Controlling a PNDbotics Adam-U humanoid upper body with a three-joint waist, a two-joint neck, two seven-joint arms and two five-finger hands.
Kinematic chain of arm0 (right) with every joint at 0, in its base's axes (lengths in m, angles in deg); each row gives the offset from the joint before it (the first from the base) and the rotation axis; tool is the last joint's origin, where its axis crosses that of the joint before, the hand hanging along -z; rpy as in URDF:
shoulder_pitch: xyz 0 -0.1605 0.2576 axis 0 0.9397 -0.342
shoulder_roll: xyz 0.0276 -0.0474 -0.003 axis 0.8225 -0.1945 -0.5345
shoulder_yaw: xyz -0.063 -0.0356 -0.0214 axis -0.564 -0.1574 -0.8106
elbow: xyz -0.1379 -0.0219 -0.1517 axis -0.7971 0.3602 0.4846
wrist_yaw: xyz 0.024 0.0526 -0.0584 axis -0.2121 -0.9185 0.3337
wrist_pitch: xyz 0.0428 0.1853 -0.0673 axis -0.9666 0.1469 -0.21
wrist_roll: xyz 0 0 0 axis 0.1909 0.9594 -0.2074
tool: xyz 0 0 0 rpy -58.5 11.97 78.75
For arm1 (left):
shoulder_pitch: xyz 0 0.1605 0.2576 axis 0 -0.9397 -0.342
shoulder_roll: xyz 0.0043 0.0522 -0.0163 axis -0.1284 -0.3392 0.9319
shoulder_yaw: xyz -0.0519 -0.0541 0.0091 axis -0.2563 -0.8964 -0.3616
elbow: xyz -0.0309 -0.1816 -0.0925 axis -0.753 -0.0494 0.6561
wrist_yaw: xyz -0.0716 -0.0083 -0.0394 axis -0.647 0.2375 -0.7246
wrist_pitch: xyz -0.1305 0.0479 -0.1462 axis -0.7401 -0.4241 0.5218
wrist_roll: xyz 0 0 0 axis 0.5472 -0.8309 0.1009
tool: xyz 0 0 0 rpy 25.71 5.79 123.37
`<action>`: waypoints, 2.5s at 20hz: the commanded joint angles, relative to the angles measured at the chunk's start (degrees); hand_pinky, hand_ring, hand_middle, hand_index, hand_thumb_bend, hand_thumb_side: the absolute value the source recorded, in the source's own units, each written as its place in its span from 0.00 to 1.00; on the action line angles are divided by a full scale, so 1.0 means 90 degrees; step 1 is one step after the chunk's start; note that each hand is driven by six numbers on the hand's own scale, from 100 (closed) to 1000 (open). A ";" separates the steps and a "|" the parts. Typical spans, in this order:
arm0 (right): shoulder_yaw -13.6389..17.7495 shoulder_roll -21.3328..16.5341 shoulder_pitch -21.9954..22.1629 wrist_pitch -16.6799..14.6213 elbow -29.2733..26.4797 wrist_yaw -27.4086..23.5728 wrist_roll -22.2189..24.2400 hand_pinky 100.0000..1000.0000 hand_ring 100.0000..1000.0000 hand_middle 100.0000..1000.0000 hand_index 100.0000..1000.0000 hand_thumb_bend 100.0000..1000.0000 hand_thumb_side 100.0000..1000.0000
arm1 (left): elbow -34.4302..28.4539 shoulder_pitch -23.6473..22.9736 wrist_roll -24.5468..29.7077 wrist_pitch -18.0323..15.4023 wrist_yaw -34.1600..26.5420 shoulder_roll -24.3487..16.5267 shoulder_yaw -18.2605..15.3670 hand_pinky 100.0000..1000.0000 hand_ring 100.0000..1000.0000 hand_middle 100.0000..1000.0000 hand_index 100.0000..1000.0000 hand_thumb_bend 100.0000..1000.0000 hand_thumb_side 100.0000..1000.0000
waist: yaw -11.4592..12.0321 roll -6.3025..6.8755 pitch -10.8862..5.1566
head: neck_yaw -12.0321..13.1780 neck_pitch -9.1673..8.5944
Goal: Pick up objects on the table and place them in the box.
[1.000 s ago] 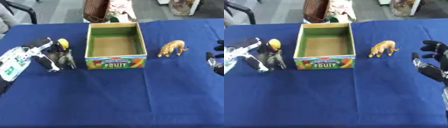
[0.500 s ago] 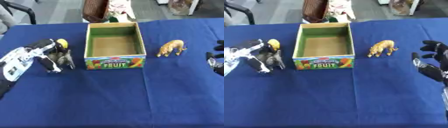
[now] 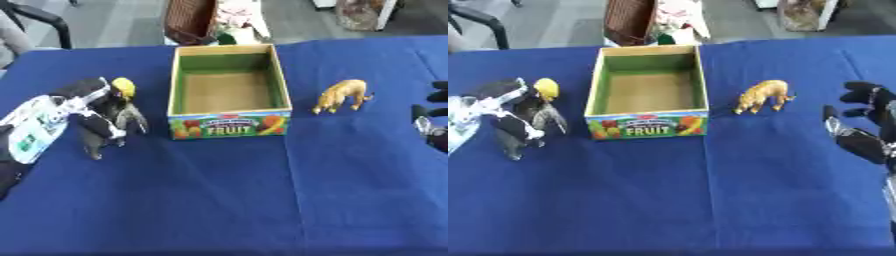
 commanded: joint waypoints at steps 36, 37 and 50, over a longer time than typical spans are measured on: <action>-0.0031 -0.0083 -0.0051 -0.0040 -0.0010 0.0031 0.0082 0.58 0.71 0.55 0.75 0.17 0.00 | -0.0951 0.1553 0.0353 -0.0083 0.0880 -0.0156 -0.0202 0.27 0.00 0.00 0.25 0.23 0.12 | -0.0085 -0.0003 -0.0224 | -0.0011 0.0012; -0.0037 -0.0071 -0.0062 -0.0044 -0.0011 0.0029 0.0088 0.58 0.71 0.55 0.75 0.17 0.00 | -0.0842 0.1718 0.0378 -0.0099 0.0979 -0.0011 -0.0160 0.26 0.00 0.00 0.25 0.23 0.12 | -0.0101 -0.0009 -0.0216 | 0.0009 0.0006; -0.0099 0.0041 -0.0169 -0.0064 -0.0021 0.0002 0.0168 0.58 0.71 0.55 0.75 0.18 0.01 | 0.0704 0.2700 0.0349 -0.0631 0.2011 0.1407 0.0183 0.29 0.03 0.00 0.27 0.25 0.11 | -0.0366 -0.0035 -0.0079 | 0.0126 -0.0107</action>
